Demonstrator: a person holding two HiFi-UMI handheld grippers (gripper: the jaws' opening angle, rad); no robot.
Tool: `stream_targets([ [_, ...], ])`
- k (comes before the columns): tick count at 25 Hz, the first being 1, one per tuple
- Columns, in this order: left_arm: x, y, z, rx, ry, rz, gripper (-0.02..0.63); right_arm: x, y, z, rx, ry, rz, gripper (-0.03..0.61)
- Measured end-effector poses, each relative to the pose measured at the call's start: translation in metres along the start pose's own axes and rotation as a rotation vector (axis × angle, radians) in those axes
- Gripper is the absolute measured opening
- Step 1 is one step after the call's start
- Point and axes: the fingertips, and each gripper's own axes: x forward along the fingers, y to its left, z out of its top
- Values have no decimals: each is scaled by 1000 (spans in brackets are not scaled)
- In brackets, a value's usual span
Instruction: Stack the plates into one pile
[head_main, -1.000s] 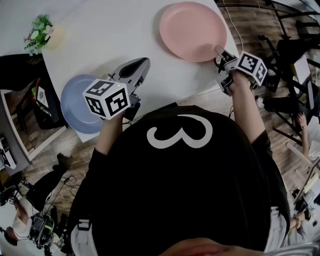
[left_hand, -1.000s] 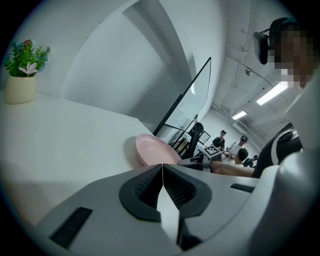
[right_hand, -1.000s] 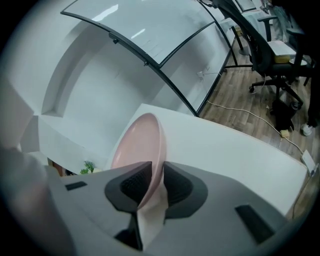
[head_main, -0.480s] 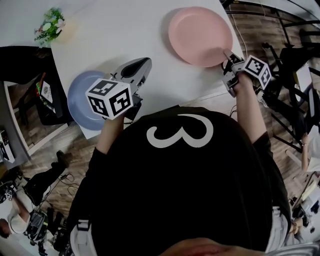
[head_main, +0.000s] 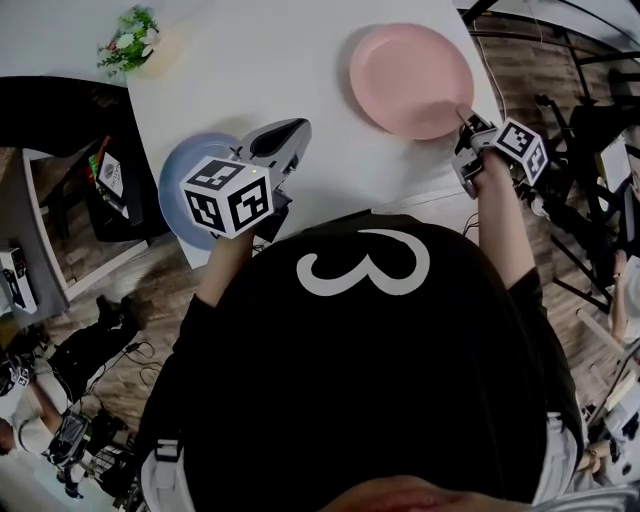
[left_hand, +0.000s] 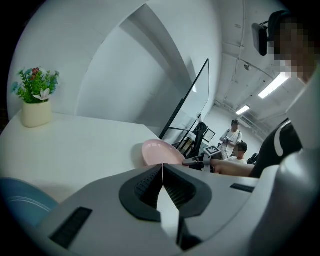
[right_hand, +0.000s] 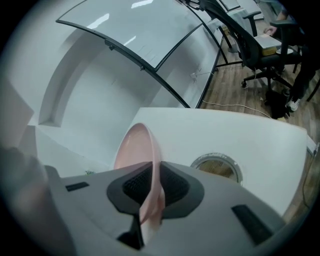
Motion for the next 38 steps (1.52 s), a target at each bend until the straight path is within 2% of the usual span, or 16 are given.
stream_targets([
  [6, -22, 3, -3, 12, -1, 3, 17, -6, 23, -19, 20, -14, 49, 51],
  [11, -50, 6, -15, 14, 0, 16, 17, -13, 54, -42, -5, -10, 96, 51],
  [19, -114, 14, -33, 2, -45, 59, 17, -27, 119, -93, -70, 20, 192, 52],
  [29, -202, 32, -68, -34, -91, 153, 17, -23, 178, -183, -145, 123, 282, 57],
  [38, -263, 41, -95, -49, -118, 212, 17, -16, 206, -255, -182, 205, 324, 58],
])
